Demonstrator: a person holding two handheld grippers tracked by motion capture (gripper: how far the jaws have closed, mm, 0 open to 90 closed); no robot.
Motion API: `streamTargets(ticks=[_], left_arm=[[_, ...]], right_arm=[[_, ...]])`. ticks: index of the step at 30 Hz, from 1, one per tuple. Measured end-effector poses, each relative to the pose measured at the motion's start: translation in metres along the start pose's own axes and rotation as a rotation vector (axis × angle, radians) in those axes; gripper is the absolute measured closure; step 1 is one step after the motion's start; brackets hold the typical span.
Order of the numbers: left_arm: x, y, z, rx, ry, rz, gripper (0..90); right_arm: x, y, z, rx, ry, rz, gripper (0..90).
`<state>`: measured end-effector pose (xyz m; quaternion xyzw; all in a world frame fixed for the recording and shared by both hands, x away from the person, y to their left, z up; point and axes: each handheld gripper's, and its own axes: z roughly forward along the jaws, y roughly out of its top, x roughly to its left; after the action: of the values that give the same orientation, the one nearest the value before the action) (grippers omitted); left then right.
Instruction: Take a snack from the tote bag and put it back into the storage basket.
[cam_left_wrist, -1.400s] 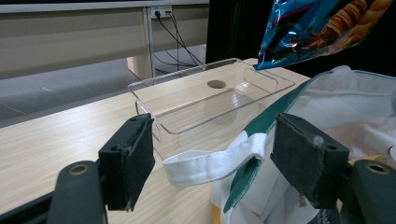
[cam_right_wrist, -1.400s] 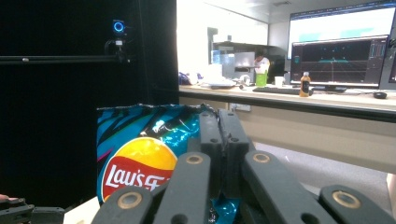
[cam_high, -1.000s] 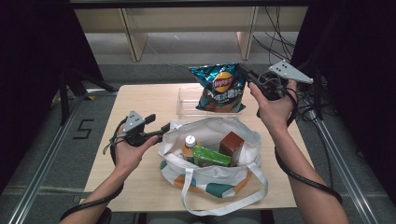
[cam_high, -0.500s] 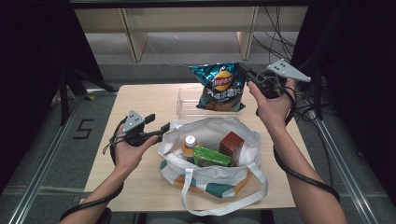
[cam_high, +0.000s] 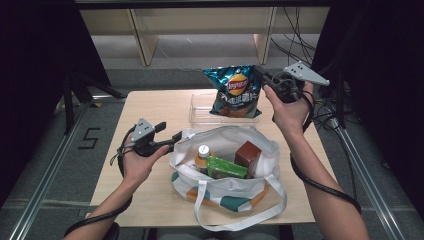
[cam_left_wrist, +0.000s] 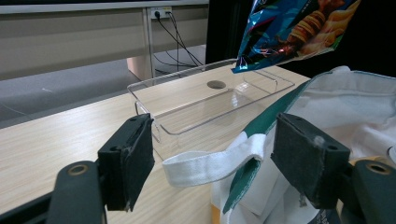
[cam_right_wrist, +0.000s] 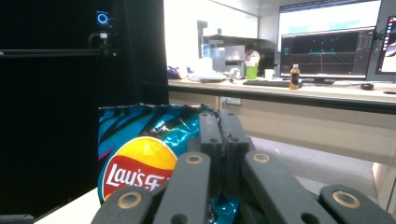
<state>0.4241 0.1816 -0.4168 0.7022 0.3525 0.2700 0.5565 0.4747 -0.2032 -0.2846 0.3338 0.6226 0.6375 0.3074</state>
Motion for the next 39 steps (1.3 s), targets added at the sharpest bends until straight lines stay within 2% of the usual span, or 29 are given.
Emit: streamTargets(ticks=[1,2,6,14,19,20,21,24,28,29,30,37,38,39], left_arm=[[0.000,0.000,0.000,0.000,0.000,0.001,28.2],[0.000,0.000,0.000,-0.002,-0.001,-0.003,28.1],[0.000,0.000,0.000,-0.002,-0.001,-0.003,28.1],[0.000,0.000,0.000,-0.003,0.001,-0.003,28.0],[0.000,0.000,0.000,-0.003,0.001,-0.001,27.9],[0.000,0.000,0.000,-0.004,0.001,-0.004,28.0],[0.000,0.000,0.000,-0.004,0.002,-0.001,27.9],[0.000,0.000,0.000,-0.005,0.002,-0.001,27.9],[0.000,0.000,0.000,-0.002,0.004,0.000,27.9],[0.000,0.000,0.000,0.001,0.005,0.000,27.9],[0.000,0.000,0.000,0.001,0.006,0.000,27.9],[0.000,0.000,0.000,0.000,0.007,-0.001,27.9],[0.001,0.000,0.000,-0.009,0.001,0.016,27.9],[0.000,0.000,0.000,-0.006,0.003,0.001,27.9]], right_arm=[[0.002,0.000,0.000,0.005,-0.013,0.022,90.0],[0.000,0.000,0.001,0.003,-0.006,0.005,90.0],[-0.001,0.000,0.004,0.008,-0.011,-0.008,90.0],[-0.004,-0.002,0.009,0.008,-0.021,0.009,90.0],[-0.006,-0.003,0.012,0.009,-0.025,0.002,90.0],[-0.006,-0.003,0.012,0.025,-0.026,0.020,90.0],[-0.007,-0.003,0.013,0.012,-0.026,0.003,90.0],[-0.007,-0.005,0.015,0.018,-0.031,0.022,90.0],[-0.009,-0.006,0.017,0.019,-0.033,0.015,90.0],[-0.008,-0.007,0.017,0.028,-0.043,0.029,90.0],[-0.010,-0.007,0.017,0.034,-0.034,0.018,90.0],[-0.011,-0.008,0.020,0.028,-0.041,0.019,90.0],[-0.011,-0.008,0.020,0.033,-0.046,0.030,90.0],[-0.012,-0.009,0.021,0.032,-0.047,0.026,90.0]])
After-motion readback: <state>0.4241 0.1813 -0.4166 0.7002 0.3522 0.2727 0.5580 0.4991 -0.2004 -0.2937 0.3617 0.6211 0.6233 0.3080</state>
